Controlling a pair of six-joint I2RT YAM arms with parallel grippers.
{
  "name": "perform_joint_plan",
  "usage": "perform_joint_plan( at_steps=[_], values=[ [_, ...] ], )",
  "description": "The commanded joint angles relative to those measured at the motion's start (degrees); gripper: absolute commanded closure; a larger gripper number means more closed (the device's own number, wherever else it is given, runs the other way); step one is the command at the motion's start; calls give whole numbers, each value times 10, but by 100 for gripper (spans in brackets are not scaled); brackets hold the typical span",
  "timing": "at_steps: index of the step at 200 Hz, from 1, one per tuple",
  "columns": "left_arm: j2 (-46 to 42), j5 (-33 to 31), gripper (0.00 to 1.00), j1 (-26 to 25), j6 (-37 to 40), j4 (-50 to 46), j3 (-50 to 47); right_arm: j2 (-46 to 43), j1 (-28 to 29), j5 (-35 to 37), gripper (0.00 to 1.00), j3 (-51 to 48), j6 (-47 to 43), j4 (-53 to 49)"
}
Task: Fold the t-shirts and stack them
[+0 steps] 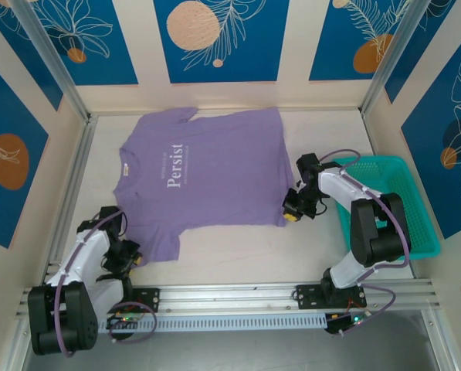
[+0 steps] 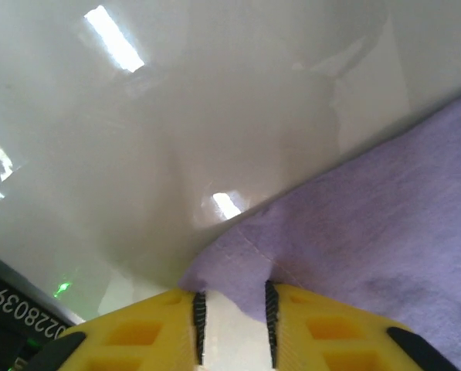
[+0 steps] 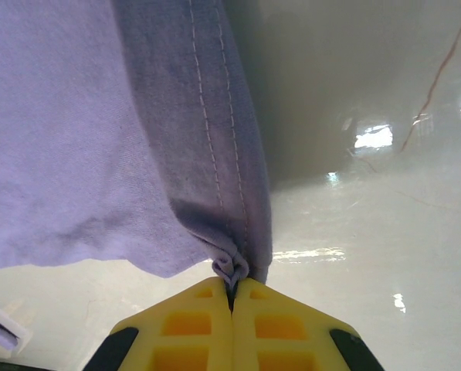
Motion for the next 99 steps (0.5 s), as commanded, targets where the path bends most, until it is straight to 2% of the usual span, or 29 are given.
perform_joint_plan(
  at_steps=[1,20,65,99],
  values=[
    [-1,4,76,8,-9,21,-11,-17,-7,-18,100,-12,-7,-5],
    [4,-7,77,8,-6,27,-9,-17,-8,-19,100,-13,-6,-6],
    [9,-2,100,8,-5,20,-9,-28,-15,-18,100,-19,-5,-12],
    [-16,1,100,2,-11,-46,12,-36,-29,-16,100,-25,-4,-33]
  ],
)
